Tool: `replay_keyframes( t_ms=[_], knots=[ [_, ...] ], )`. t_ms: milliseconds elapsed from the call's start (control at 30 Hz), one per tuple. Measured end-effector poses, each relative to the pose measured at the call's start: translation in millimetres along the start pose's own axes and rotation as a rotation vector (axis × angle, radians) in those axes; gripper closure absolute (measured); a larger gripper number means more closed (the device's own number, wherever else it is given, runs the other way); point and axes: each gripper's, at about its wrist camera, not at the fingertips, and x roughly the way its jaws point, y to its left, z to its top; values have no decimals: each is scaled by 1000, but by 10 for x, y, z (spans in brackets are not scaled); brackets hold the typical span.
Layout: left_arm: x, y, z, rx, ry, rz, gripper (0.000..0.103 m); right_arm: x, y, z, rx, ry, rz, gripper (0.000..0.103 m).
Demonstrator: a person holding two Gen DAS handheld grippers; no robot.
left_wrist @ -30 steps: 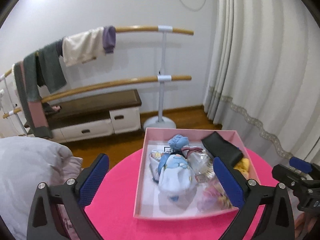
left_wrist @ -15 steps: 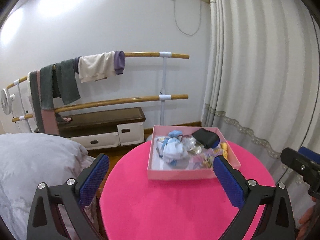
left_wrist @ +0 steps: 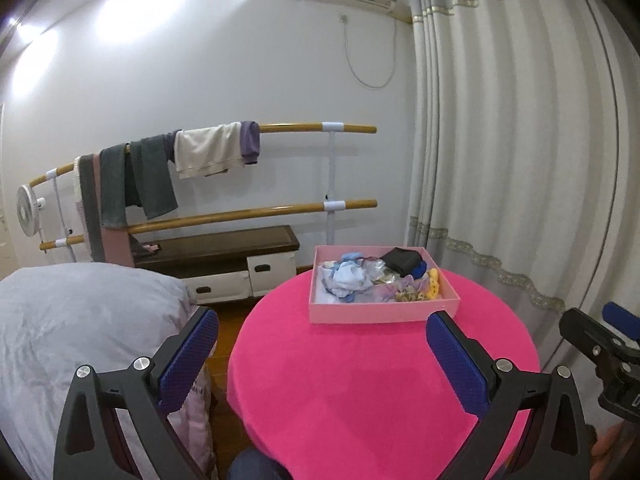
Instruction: Organize soft objects
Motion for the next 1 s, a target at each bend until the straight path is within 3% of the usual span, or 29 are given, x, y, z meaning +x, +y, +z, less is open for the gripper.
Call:
replay_keyframes(
  t_ms=[433,900,1000],
  knots=[
    [-775,-79,-312,6,-10,36,0,-386,64,-248,-9,-48,17,0],
    [-837,6,-118,-51,37,-40,0,-373,109,-258,-15,-46,21,0],
    [-877,27,-79,-39,25,-1,0,-372,106,-247,-12,-48,18,0]
  ],
)
